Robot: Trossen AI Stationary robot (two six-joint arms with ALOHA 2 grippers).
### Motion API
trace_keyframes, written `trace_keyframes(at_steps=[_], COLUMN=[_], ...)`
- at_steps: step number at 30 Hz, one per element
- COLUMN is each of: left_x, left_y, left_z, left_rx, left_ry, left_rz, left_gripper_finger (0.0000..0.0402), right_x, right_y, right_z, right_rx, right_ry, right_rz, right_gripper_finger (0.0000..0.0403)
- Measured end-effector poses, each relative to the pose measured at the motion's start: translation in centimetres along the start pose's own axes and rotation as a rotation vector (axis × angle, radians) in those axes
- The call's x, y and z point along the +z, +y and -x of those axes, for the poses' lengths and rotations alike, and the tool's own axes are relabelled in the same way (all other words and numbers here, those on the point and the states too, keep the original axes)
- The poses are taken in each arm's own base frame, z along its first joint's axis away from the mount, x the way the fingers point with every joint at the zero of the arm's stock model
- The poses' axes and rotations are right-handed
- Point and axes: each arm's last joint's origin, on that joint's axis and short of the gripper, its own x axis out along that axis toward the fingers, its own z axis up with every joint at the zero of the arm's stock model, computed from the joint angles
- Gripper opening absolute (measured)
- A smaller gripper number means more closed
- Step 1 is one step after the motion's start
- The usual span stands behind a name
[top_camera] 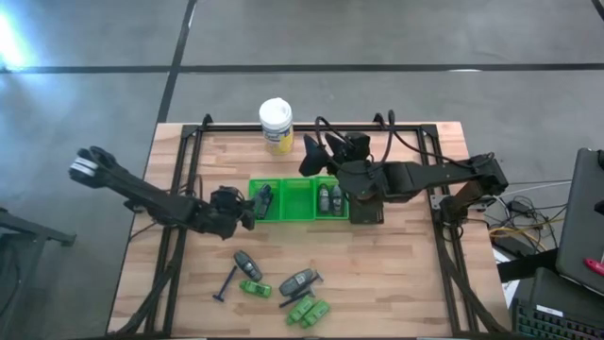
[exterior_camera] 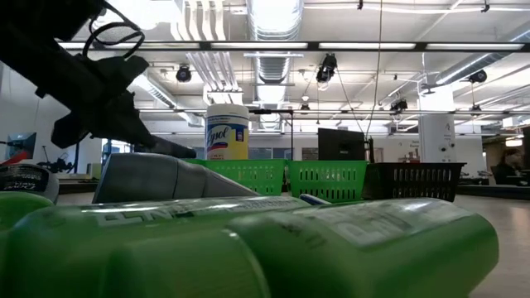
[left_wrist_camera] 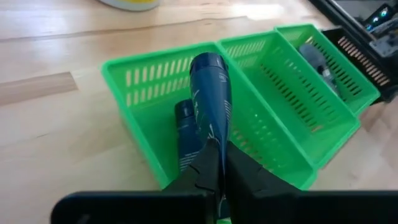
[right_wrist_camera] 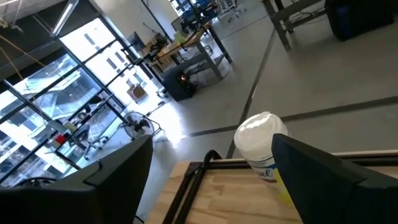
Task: Pick & Place Travel size toiletries
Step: Put the dark blue shave cream into the left green bin, then put the gray roller bottle into the right green bin
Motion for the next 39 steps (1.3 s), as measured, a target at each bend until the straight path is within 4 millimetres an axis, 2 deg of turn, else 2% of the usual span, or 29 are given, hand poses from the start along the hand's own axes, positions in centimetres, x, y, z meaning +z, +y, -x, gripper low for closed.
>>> trace_keyframes(at_steps=[5,13,16,20,24,27,33,39], left_x=[-0.5,0.1,1.0,2.1,2.2,2.0,2.3,3.0], left_y=[-0.7,-0.9,-1.1,-1.9,-1.9,-1.3,0.3,0.9], left_z=[-0.6,-0.2,1.0,3.0,4.7,5.7,6.8,7.8], left_rx=[-0.023,0.019,0.011,-0.151,-0.450,-0.610,-0.609,-0.671], left_ry=[0.007,0.034,0.044,0.088,0.235,0.371,0.542,0.601], left_rz=[-0.053,-0.152,-0.239,-0.525,-0.833,-0.935,-0.814,-0.688], left_gripper_finger=[0.0044,0.0140,0.0169,0.0186,0.0186,0.0186,0.0184,0.0183], right_x=[-0.1,-0.6,-1.4,-3.0,-6.6,-10.2,-16.8,-20.4], right_y=[0.0,-0.2,-0.9,-2.7,-4.3,-4.2,-4.4,-3.5], right_z=[0.0,0.2,0.3,0.8,1.3,2.2,4.7,5.1], right_rx=[-0.001,0.033,0.048,0.019,-0.055,0.010,0.181,0.300], right_ry=[0.005,0.089,0.229,0.592,0.956,1.165,1.448,1.493], right_rz=[0.011,0.052,0.101,0.159,0.249,0.372,0.646,0.766], right_gripper_finger=[0.0341,0.0348,0.0341,0.0330,0.0328,0.0333,0.0336,0.0317])
